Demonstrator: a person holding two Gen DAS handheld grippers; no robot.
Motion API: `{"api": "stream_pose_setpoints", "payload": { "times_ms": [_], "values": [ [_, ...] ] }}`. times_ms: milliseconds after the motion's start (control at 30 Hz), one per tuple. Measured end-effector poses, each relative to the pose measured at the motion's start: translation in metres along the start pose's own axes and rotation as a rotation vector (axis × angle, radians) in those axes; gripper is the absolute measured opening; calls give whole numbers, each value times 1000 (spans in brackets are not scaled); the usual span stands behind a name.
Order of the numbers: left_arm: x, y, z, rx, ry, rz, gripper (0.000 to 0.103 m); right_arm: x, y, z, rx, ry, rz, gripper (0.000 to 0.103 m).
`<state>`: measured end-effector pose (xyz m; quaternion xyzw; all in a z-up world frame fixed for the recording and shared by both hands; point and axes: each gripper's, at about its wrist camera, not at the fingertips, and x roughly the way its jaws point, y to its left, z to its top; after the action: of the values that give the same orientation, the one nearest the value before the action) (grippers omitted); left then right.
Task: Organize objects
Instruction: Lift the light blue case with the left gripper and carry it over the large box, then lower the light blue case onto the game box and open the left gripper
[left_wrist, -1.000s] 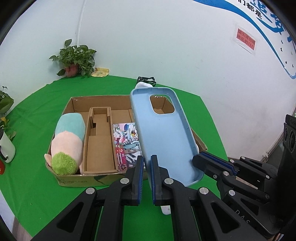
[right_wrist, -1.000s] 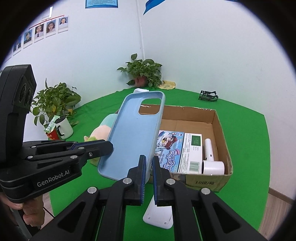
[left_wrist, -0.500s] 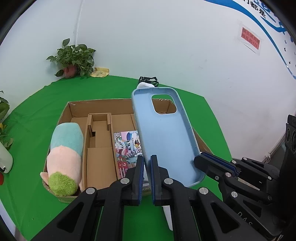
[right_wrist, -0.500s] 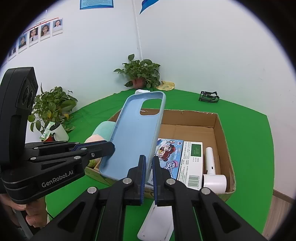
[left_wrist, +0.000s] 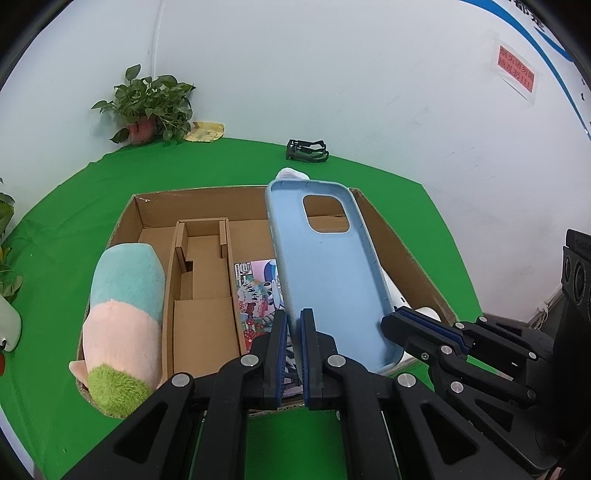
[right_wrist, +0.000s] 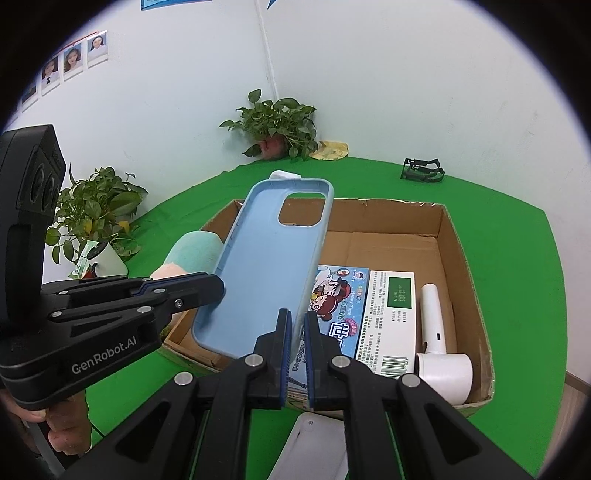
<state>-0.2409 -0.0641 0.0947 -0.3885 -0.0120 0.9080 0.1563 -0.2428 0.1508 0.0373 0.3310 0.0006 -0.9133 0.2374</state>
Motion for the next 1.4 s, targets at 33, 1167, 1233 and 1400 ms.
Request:
{"api": "stream_pose_setpoints", "payload": {
  "times_ms": [33, 1167, 1233, 1400],
  "values": [
    [3, 2, 0, 0, 3, 1, 3, 3, -1, 0, 2, 5, 2, 6],
    [103, 39, -29, -36, 194, 71, 6, 96, -21, -30, 92, 274, 45, 7],
    [101, 40, -30, -42, 195, 67, 8, 96, -21, -30, 92, 274, 47, 8],
    [88, 39, -33, -52, 181, 60, 9, 97, -16, -29, 92, 276, 55, 9]
  ]
}}
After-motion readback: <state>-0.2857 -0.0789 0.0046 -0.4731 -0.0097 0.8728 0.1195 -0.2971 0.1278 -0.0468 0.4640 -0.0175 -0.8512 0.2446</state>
